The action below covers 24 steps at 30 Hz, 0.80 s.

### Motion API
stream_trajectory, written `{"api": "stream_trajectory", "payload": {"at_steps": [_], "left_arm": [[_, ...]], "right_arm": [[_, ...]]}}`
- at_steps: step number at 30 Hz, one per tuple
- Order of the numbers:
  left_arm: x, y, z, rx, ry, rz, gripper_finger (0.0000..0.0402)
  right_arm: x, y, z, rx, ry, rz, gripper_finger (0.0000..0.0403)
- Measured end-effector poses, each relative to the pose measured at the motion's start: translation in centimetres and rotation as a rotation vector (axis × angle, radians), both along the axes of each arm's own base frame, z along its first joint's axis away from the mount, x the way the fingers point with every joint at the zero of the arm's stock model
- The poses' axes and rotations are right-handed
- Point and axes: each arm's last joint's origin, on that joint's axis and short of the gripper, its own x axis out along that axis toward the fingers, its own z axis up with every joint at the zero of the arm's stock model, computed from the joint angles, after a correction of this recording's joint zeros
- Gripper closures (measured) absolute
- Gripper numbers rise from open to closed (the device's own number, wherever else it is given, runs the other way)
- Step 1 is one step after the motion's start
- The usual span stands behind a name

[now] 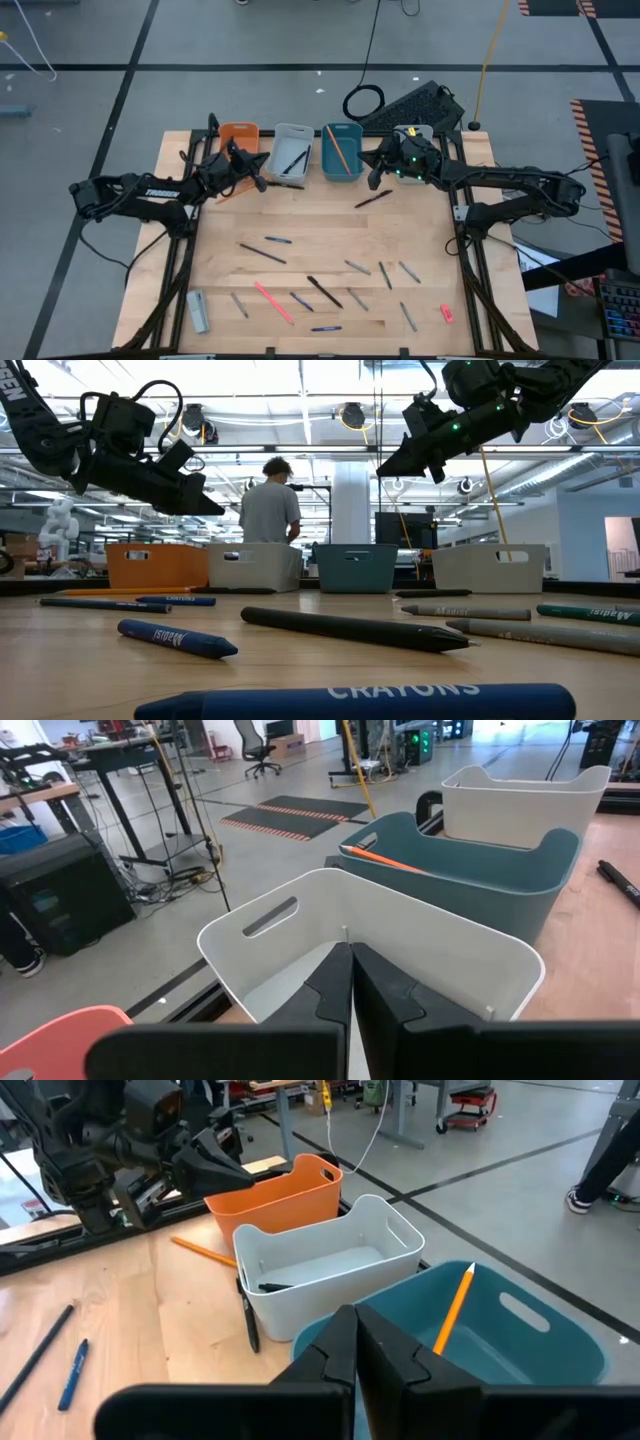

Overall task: Sort crayons/erasers/pens/pencils in bins
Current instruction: Remove the orange pencil from the blue bin

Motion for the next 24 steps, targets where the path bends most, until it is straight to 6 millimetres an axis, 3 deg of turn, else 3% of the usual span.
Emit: {"api": "stream_trajectory", "payload": {"at_steps": [24], "left_arm": [[0.00, 0.00, 0.00, 0.006, 0.004, -0.001, 0.0385]], "right_arm": [[-0.31, 0.18, 0.48, -0.002, -0.014, 0.004, 0.0403]]}}
